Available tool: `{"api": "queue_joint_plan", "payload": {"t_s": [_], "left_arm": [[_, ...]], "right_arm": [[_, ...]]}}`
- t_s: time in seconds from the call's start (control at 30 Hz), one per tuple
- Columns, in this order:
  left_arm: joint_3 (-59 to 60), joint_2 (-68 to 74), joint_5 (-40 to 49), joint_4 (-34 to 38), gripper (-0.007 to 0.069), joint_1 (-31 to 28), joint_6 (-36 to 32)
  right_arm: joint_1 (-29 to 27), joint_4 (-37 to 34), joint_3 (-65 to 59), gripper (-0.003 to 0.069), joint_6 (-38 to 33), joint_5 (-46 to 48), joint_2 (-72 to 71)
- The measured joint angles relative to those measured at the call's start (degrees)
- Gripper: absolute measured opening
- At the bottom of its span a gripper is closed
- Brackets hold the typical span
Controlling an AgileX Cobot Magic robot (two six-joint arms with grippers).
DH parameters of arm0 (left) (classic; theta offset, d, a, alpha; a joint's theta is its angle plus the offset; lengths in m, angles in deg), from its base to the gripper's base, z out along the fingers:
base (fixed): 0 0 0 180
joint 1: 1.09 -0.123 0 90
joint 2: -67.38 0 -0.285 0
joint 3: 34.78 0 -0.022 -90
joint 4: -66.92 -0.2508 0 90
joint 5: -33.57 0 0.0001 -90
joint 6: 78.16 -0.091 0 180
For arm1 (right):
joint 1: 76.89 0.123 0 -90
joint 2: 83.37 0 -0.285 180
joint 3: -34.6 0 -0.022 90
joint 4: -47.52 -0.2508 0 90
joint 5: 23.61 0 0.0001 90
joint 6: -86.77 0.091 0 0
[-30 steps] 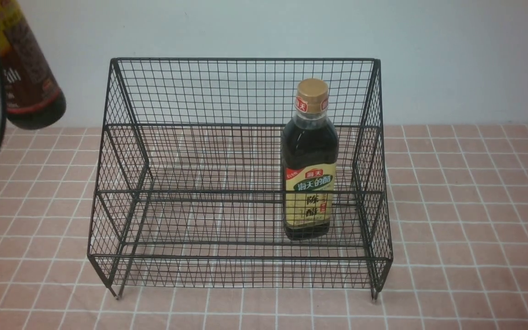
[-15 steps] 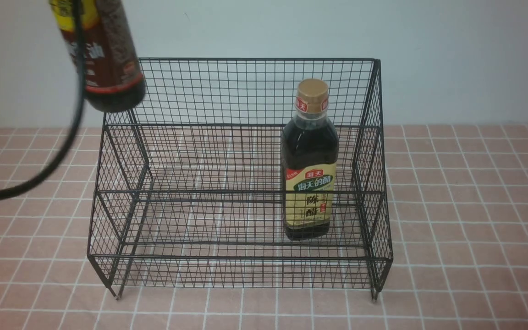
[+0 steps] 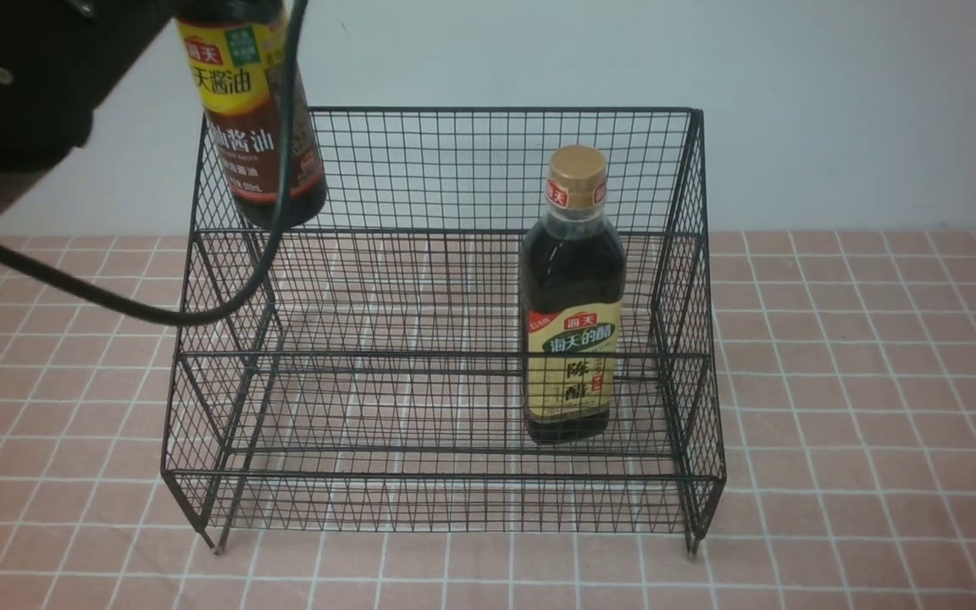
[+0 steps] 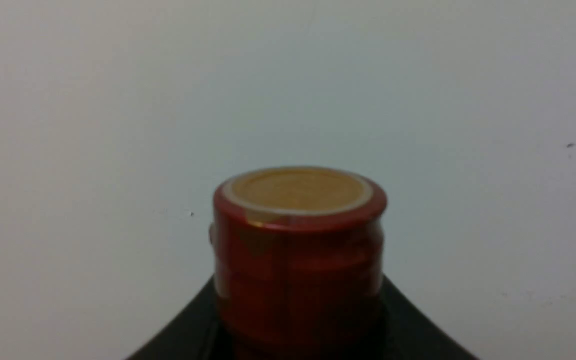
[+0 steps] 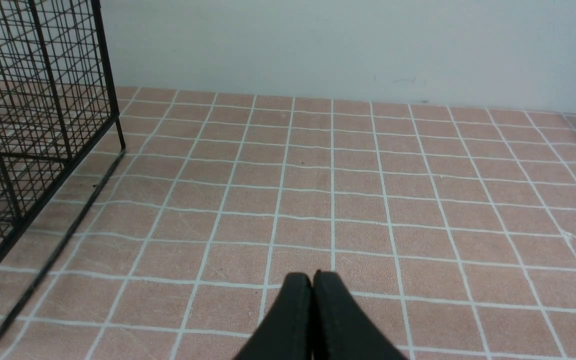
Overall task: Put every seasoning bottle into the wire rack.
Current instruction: Use the left arm to put the condiment bottle back on the shelf
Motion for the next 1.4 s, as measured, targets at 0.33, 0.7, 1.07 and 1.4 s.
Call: {"api": "queue_joint_plan", "payload": {"t_s": [0.33, 0.7, 1.07, 1.4], "left_arm": [[0.0, 3.2, 0.7, 0.3, 0.0255, 0.0, 0.0], [0.0, 4.6, 3.8, 0.3, 0.0255, 0.0, 0.0], [0.0, 10.2, 8.6, 0.3, 0.0255, 0.0, 0.0], [0.0, 12.0, 13.0, 2.3, 0.0255, 0.0, 0.0]], "right_arm": [[0.0, 0.0, 0.0, -0.0014, 0.0, 0.0, 0.0], [0.0, 0.0, 0.0, -0.0014, 0.0, 0.0, 0.0], [0.0, 0.0, 0.0, -0.0014, 0.0, 0.0, 0.0], [0.0, 0.0, 0.0, -0.0014, 0.0, 0.0, 0.0]]}}
